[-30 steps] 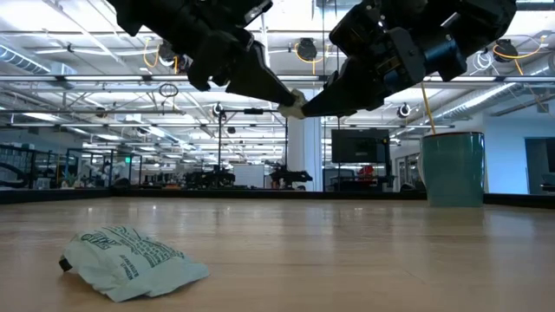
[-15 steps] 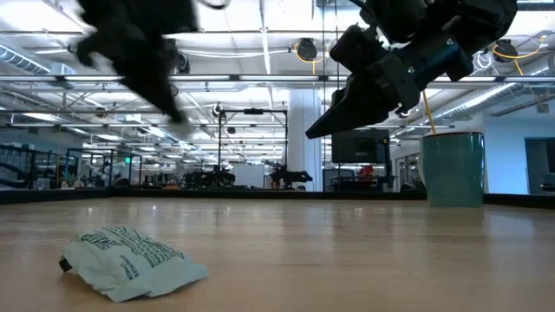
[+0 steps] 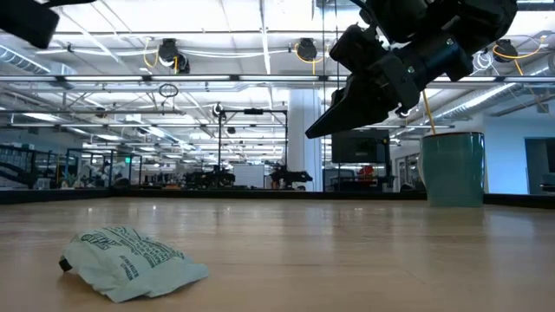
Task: Pick and place Stevia / Truvia into bins
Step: Put the stevia packet into the transparent container
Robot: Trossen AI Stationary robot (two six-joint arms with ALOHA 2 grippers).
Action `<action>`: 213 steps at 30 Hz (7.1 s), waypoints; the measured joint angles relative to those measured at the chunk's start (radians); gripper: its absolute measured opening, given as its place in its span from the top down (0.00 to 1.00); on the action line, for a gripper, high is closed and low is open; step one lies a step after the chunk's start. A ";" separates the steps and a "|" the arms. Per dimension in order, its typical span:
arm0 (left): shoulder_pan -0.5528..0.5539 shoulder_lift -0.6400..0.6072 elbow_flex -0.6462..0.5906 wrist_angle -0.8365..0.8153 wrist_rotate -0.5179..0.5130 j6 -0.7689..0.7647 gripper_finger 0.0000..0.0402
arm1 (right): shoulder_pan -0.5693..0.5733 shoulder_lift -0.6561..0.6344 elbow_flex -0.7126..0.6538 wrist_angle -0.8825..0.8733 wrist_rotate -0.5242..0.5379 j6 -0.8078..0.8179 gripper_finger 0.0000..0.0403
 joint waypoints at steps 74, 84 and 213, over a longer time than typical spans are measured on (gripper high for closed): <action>0.222 0.001 -0.091 0.900 -0.361 1.228 0.75 | 0.619 -0.121 -0.113 -0.959 -0.604 1.590 0.62; 0.262 0.001 -0.091 0.900 -0.361 1.281 0.75 | 0.684 -0.123 -0.122 -0.909 -0.527 1.571 0.67; 0.635 0.315 -0.091 1.811 -0.193 1.609 0.61 | -0.087 -0.113 -0.124 0.562 -0.153 0.123 1.00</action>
